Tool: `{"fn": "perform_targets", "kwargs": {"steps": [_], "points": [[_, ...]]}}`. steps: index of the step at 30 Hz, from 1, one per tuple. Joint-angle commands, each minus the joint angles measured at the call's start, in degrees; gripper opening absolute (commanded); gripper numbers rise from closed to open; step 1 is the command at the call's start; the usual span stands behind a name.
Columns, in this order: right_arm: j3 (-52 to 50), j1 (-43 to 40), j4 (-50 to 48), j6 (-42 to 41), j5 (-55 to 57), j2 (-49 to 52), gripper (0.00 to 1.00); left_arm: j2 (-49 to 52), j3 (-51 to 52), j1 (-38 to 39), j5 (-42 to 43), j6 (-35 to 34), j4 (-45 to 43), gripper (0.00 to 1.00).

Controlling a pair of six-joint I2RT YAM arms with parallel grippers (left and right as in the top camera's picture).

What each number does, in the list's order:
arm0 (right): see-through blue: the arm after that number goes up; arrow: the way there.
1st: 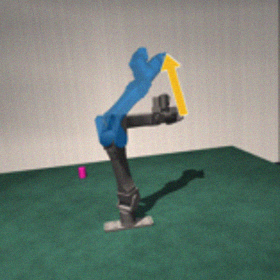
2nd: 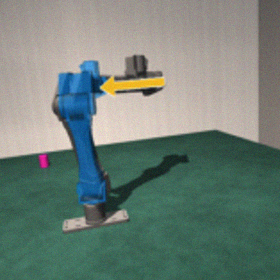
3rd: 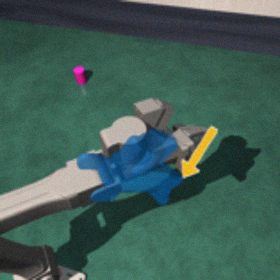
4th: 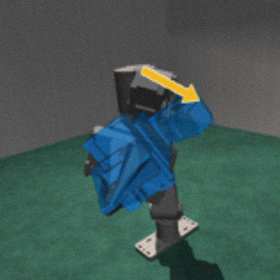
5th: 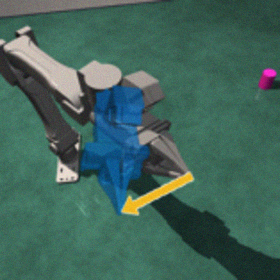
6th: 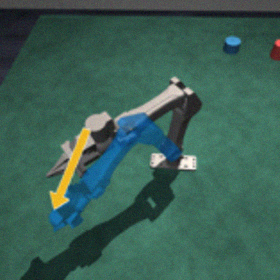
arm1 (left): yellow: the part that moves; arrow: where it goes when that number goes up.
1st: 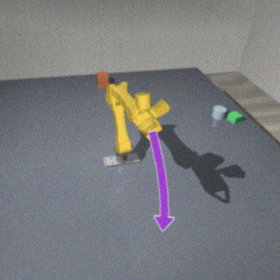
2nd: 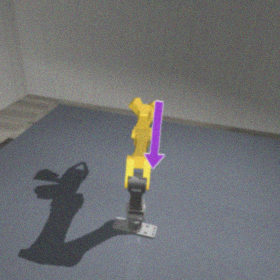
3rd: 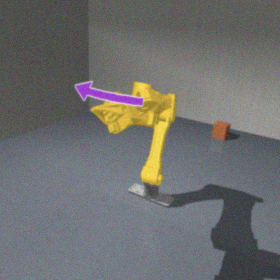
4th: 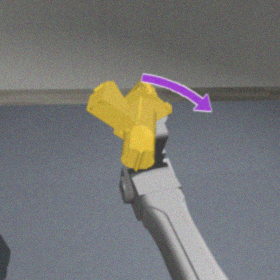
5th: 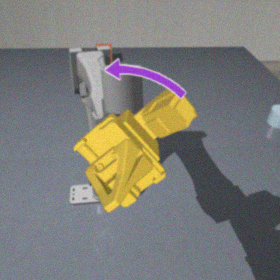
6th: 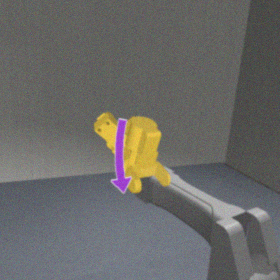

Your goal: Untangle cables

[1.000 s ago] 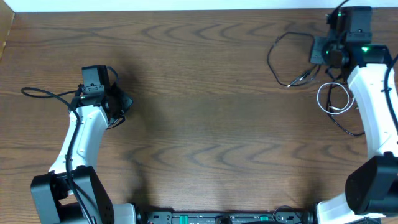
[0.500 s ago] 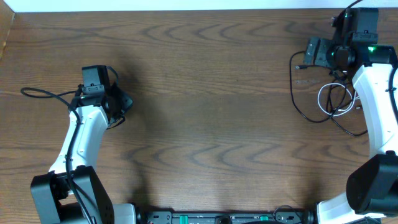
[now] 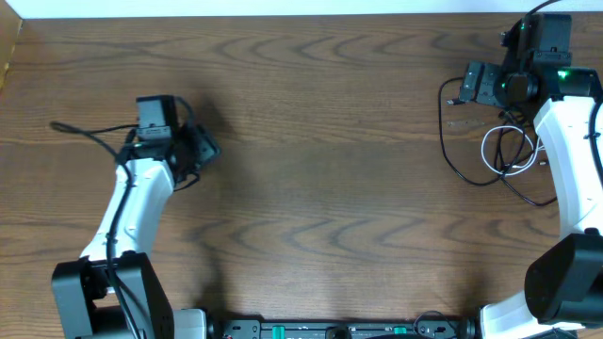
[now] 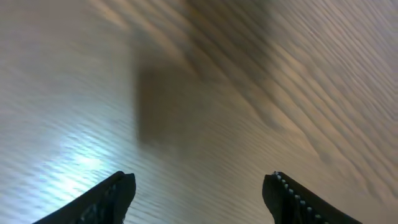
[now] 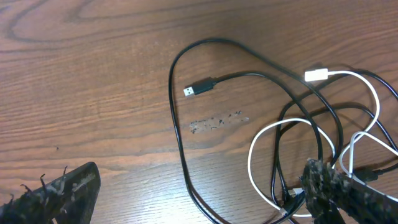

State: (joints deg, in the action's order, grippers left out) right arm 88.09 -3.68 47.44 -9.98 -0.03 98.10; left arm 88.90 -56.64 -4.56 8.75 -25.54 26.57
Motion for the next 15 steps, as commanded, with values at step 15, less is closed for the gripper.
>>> {"fn": "perform_targets", "kwargs": {"steps": [15], "points": [[0.2,-0.4,0.2,-0.3,0.7,0.5,0.99,1.0,0.4,2.9,1.1,1.9,0.0,0.98]]}}
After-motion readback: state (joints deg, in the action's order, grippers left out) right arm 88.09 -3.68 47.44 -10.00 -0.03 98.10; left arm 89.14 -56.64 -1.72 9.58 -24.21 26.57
